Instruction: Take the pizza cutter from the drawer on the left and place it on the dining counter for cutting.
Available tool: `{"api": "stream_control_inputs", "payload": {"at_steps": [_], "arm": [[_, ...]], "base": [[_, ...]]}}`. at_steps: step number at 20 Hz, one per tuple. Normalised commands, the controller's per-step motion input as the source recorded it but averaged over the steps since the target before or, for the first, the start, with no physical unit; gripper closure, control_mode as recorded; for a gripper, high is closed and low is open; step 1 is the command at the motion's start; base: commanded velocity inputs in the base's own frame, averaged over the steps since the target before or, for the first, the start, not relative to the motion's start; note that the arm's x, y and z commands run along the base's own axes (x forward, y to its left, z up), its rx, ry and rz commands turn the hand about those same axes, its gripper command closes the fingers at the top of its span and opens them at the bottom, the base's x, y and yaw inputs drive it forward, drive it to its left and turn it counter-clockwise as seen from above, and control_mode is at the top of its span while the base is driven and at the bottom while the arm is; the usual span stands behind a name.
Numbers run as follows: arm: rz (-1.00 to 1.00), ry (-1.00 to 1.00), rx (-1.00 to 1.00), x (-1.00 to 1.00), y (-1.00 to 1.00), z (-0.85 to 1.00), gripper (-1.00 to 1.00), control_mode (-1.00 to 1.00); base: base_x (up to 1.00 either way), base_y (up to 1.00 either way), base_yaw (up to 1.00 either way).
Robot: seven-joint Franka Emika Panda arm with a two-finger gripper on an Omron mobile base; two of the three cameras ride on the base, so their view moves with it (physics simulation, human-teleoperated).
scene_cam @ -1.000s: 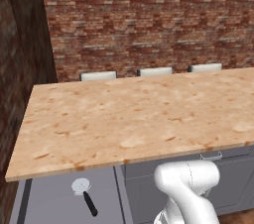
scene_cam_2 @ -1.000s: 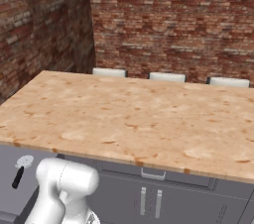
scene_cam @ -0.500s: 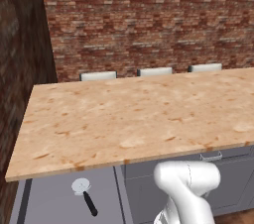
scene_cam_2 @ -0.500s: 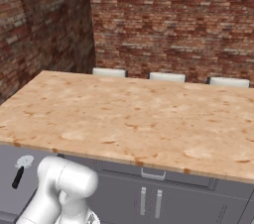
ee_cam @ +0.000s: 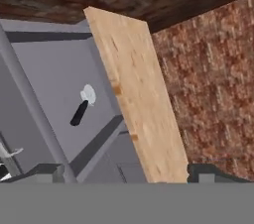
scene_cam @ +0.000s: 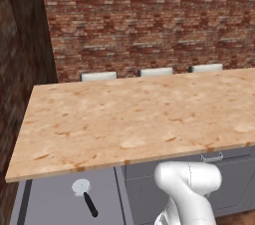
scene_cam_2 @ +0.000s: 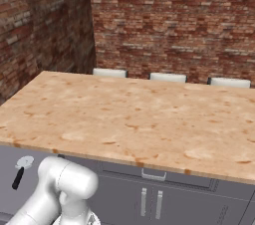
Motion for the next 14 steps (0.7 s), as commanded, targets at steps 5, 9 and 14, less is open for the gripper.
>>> {"api": "stream_control_inputs", "payload": {"at_steps": [5,9,14], "arm": [[-0.01,0.31,0.14,0.9,-0.19,0.32,-1.0,-1.0],[-0.01,0.32,0.14,1.0,-0.23,0.35,-1.0,-1.0],[0.0,0.34,0.17,0.99,-0.24,0.31,-1.0,-1.0]], "base": [[0.0,0.0,0.0],[0.0,0.0,0.0],[0.0,0.0,0.0]]}}
